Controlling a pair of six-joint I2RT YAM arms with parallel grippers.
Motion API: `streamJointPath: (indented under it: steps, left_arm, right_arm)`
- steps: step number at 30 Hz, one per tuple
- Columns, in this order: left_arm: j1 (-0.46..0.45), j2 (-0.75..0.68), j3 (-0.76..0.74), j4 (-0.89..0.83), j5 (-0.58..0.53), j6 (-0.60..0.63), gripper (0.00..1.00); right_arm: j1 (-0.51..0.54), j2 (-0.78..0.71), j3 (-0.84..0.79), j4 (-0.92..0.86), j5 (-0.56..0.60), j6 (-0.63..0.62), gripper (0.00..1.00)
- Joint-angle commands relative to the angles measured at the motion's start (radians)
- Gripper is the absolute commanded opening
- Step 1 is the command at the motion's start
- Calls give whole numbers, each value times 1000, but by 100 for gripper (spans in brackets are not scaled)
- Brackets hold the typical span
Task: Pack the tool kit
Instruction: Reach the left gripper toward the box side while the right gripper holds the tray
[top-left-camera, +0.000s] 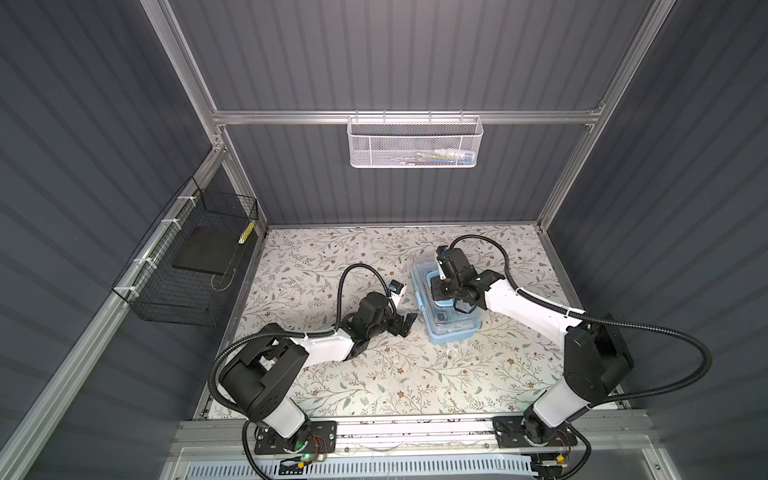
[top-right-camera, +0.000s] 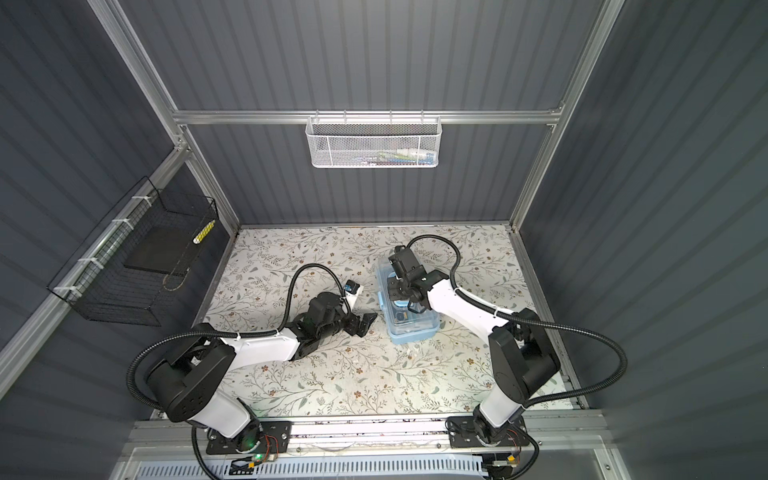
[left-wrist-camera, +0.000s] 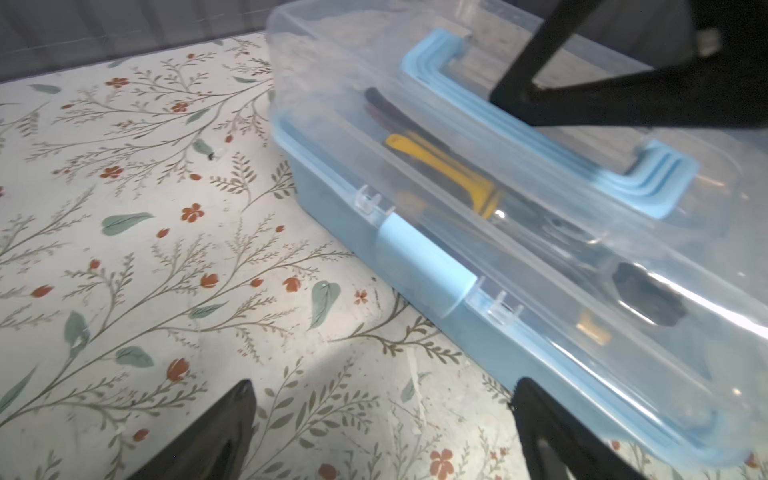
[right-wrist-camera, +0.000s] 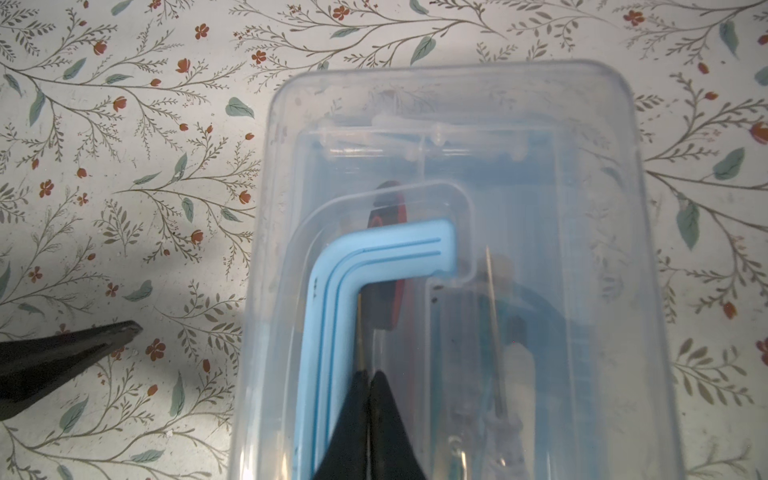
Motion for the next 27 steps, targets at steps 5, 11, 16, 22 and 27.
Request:
streamJointPath:
  steps: [5,11,16,22,27]
  left_arm:
    - [-31,33,26,-7,30,76,96]
    - [-69,49,50,-17,12,87,96]
    - [-92,61,78,-22,-2,84,97]
    - [-106,66,98,-25,-6,73,97]
    - [-117,65,110,-28,-16,62,97]
  right_arm:
    - [10,41,-75,-72,-169,-81,10]
    - [5,39,-89,-66,-230,-118,10]
    - [4,29,-103,-59,-254,-123,10]
    - [-1,22,-109,-65,-269,-121,11]
    - [0,8,-122,-59,-296,-131,11]
